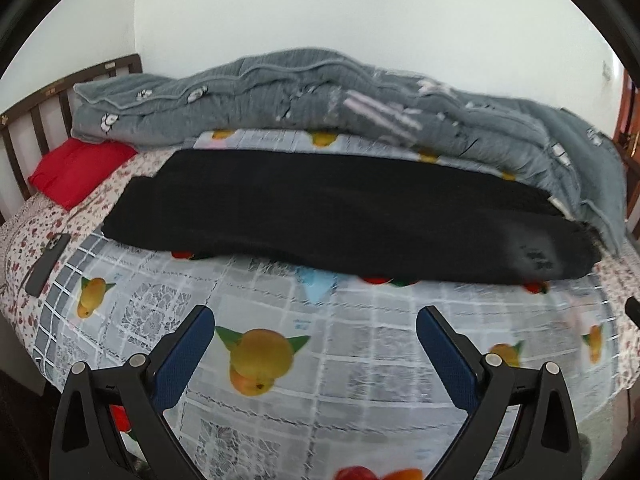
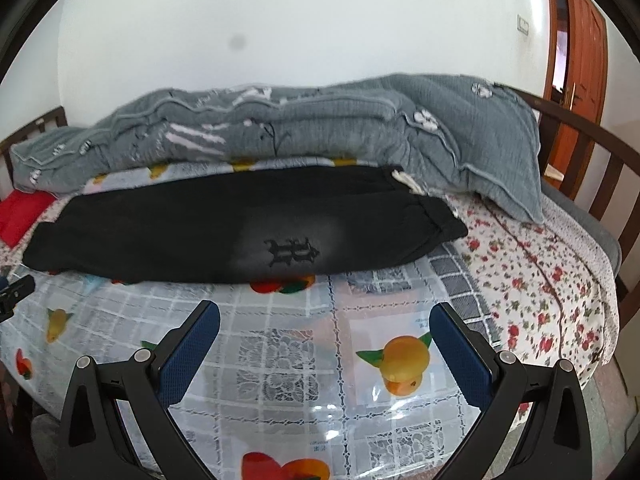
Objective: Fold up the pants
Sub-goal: 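Lower both grippers to the trouser edge and close on the fabric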
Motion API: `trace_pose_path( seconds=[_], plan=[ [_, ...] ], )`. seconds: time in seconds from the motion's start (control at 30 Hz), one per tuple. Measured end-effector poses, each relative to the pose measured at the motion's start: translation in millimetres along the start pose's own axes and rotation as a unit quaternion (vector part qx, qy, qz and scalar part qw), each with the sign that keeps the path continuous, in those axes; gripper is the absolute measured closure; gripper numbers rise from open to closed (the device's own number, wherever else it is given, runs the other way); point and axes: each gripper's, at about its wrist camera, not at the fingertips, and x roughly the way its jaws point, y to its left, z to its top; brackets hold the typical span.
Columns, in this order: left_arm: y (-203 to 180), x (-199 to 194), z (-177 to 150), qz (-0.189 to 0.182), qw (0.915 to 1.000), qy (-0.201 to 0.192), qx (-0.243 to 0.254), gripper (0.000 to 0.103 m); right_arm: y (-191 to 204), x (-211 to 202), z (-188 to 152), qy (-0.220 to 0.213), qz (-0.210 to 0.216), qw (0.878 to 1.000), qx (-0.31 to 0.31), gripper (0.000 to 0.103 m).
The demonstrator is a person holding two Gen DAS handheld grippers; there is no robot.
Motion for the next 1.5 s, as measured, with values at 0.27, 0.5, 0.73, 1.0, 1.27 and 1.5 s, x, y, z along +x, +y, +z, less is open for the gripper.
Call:
trace_pose_path(
  seconds=[0.27,0.5,0.73,1.0,1.27,1.5],
  plan=[
    [23,55,-8,0.006,0.9987,0.048,-0.014,0.003,4,57,-13,0.050,0.018,0.999,0.005,0.011],
    [48,99,-15,0.003,0.9960,0.079,-0.040,0.004,0,97,-20,0.058,0.029,0.998,0.019,0.016],
    [68,120,-7,-0.002,0.9972,0.040,-0.063,0.005,-3,143,-14,0.072,0.020,0.997,0.027,0.022],
    [96,139,14,-0.052,0.9891,0.028,-0.135,0.005,-27,175,12,0.080,0.074,0.987,0.117,0.022],
    [126,166,35,-0.046,0.9759,0.039,-0.210,0.030,-19,201,26,0.083,0.062,0.986,0.132,0.067],
    [142,174,47,-0.021,0.9709,0.021,-0.238,0.092,-17,183,42,0.025,0.075,0.989,0.125,0.087]
  ],
)
